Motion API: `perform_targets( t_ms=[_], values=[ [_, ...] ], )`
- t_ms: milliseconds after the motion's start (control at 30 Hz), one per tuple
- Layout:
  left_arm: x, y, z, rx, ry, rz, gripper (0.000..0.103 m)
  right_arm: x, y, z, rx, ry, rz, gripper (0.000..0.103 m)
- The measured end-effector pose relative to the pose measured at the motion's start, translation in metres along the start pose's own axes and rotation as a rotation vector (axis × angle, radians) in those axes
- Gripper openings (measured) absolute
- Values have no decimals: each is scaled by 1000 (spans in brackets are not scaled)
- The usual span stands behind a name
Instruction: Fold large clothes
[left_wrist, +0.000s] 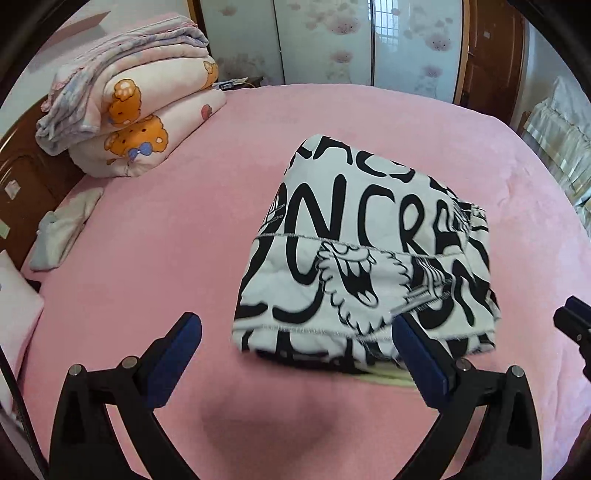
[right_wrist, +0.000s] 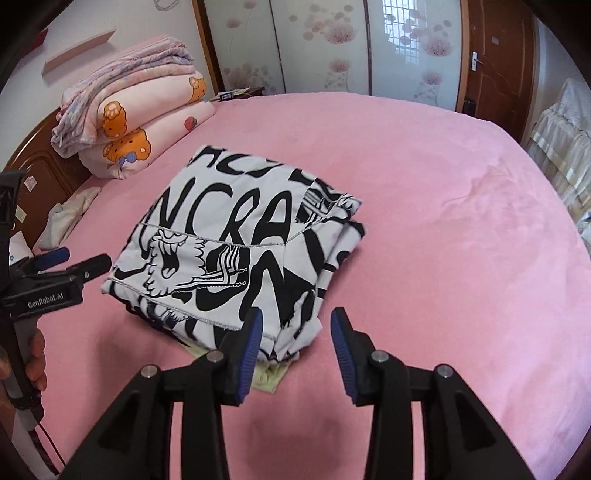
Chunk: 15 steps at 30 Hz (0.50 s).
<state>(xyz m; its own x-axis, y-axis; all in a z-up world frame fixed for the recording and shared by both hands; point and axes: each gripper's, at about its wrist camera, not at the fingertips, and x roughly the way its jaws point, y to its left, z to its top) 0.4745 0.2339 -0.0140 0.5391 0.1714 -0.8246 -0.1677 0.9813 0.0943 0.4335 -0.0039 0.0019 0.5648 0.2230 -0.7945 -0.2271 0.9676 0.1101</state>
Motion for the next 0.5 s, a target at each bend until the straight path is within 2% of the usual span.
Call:
perform_targets(
  t_ms=[100, 167, 233, 300, 500],
  values=[
    [-37, -3, -8, -23, 4, -2, 102, -37, -6, -4, 9, -4, -27, 40],
    [-63, -7, -15, -23, -4, -23, 102, -62, -9, -10, 3, -14, -56, 45],
    [-93, -17, -25, -11, -17, -39, 102, -89, -15, -17, 7, -25, -85, 57],
    [-114, -25, -32, 0, -24, -47, 102, -120, -23, -25, 11, -49, -101, 63],
    [-179, -61, -65, 36, -21, -75, 102, -184, -42, -52, 2, -60, -171, 65]
  ],
)
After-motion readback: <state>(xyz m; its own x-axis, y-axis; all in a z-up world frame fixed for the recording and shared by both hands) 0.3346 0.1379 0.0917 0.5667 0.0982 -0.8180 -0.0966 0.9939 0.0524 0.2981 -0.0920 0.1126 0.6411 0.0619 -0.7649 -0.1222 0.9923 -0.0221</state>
